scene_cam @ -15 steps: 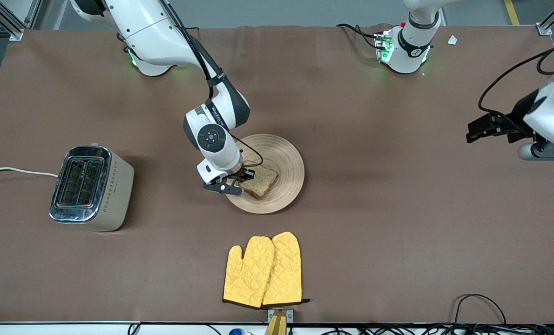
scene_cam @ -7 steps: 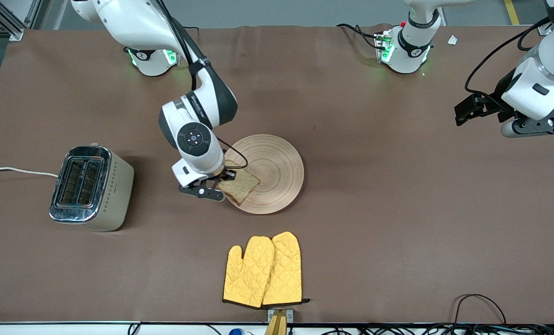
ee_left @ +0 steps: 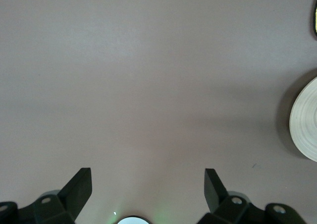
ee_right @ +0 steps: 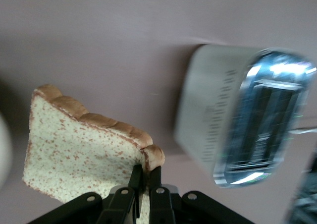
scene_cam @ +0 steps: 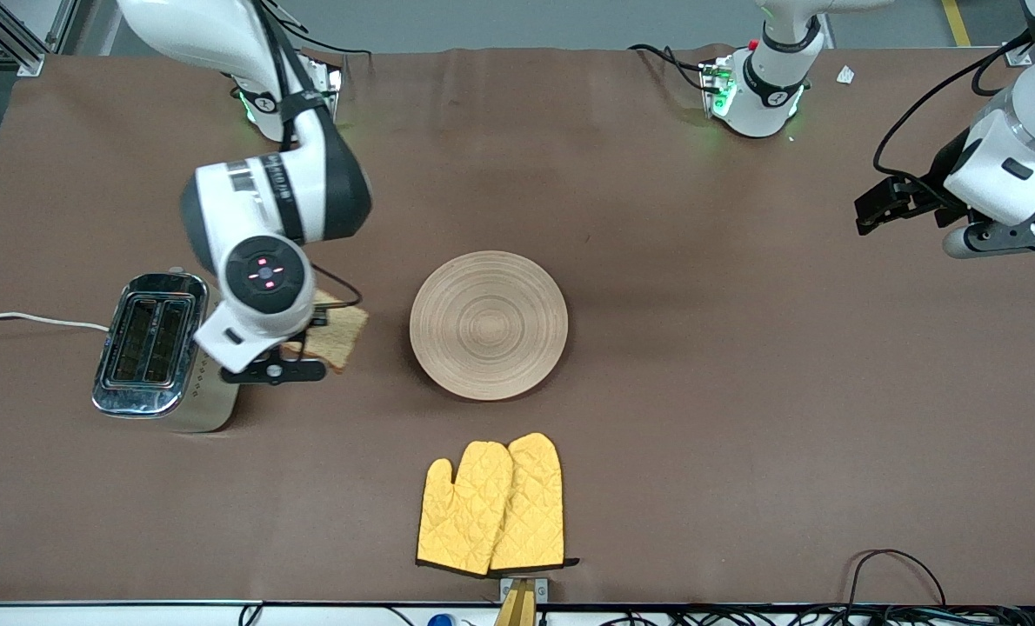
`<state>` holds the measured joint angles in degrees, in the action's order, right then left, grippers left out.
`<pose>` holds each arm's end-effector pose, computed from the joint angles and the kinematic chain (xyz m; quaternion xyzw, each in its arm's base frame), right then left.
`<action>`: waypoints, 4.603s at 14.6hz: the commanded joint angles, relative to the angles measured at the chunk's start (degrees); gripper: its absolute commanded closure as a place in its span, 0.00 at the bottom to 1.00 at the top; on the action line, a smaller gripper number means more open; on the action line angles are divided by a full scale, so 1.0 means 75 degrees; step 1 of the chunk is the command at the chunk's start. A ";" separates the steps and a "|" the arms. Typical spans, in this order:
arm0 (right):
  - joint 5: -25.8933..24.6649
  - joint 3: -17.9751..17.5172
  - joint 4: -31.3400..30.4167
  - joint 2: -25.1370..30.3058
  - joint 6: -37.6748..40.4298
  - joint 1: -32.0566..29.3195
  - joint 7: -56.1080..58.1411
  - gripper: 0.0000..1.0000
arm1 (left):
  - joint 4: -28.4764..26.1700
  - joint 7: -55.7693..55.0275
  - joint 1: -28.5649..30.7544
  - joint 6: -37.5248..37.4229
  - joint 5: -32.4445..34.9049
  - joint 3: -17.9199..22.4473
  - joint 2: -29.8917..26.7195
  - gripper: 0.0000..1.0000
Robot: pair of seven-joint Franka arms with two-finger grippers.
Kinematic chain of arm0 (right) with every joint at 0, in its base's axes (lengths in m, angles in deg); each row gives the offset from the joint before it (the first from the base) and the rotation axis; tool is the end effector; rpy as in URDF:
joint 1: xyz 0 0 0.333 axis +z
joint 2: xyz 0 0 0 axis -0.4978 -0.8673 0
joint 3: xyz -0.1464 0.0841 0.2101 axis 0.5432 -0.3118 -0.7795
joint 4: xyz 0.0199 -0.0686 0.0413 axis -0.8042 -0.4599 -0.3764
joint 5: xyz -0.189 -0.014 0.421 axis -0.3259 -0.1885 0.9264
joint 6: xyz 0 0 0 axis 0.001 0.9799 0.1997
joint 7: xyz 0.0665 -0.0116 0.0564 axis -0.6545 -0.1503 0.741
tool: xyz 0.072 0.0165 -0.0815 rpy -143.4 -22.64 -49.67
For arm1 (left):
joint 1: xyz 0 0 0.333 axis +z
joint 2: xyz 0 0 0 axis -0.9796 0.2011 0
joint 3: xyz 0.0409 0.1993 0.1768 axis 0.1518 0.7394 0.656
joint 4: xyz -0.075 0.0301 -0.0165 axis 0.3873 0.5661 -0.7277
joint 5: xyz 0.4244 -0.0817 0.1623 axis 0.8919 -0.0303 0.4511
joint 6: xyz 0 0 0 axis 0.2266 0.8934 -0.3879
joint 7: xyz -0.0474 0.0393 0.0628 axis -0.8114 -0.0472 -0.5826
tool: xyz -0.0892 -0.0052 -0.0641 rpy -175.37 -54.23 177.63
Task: Move plate and put bread in toaster
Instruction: 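Lift the bread slice and carry it over the toaster with the right gripper, then lower the bread slice into a toaster slot with the right gripper, then open the right gripper and raise it away from the toaster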
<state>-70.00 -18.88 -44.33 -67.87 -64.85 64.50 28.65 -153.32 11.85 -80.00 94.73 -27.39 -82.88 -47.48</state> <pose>0.6770 0.2103 0.3681 0.9682 0.0803 -0.1116 0.2090 0.6134 -0.1028 0.5749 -0.9988 -0.0308 0.0332 0.0180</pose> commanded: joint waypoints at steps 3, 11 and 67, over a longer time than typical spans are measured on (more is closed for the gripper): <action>-0.2151 0.0017 0.0161 -0.0141 0.0755 -0.0095 0.1782 1.00 | -0.0223 0.0428 -0.0033 -0.0025 -0.0068 0.0120 -0.0297 0.00; -0.4357 0.0018 -0.0376 -0.0539 0.1332 -0.0107 0.0906 0.99 | -0.0117 0.0804 -0.0021 -0.0025 0.0401 0.0026 -0.0250 0.00; -0.0039 0.0006 -0.0928 0.1275 0.0054 -0.1840 0.0518 0.00 | 0.0012 0.0863 0.0026 -0.0131 0.0108 0.0061 -0.0028 0.00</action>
<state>-75.43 -17.79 -49.02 -63.07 -64.42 52.86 30.75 -154.37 17.60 -79.87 94.44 -26.53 -82.55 -47.72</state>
